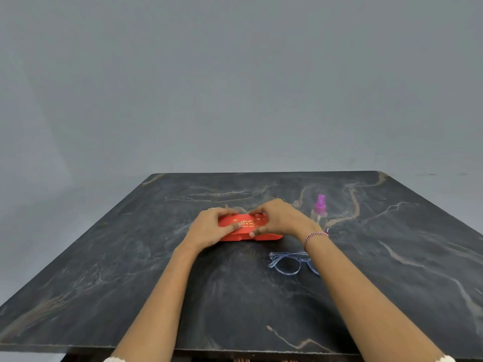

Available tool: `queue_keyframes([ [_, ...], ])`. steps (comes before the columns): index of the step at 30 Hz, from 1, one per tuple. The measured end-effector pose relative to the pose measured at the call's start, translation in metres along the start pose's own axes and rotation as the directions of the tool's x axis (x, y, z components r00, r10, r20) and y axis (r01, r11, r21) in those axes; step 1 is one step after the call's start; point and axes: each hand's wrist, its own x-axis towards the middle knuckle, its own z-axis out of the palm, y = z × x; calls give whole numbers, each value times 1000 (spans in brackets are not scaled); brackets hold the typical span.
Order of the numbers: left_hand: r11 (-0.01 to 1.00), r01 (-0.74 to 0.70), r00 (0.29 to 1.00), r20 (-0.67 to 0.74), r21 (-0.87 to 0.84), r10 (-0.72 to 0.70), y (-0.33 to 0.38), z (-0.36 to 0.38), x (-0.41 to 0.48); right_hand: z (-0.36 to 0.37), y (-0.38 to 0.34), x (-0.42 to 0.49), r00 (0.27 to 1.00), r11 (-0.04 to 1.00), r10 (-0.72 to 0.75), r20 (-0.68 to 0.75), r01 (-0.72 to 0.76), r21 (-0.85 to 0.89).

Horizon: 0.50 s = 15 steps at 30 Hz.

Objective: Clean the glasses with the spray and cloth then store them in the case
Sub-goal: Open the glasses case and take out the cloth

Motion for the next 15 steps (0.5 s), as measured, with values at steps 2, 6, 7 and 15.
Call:
queue_keyframes([
  [2,998,20,997,70,-57,-16,-6,-9,-1,0,-10,3,1000,999,-10,12,10,-36],
  [6,994,77,990,123,-74,-68,-22,-26,-8,9,-36,13,999,989,-22,28,26,-146],
  [7,994,87,990,118,-70,-79,-25,-29,-10,12,-42,16,999,985,-21,24,25,-168],
  [15,996,91,994,57,-14,-90,-37,-33,-15,24,-58,22,994,948,-105,-8,98,-302],
])
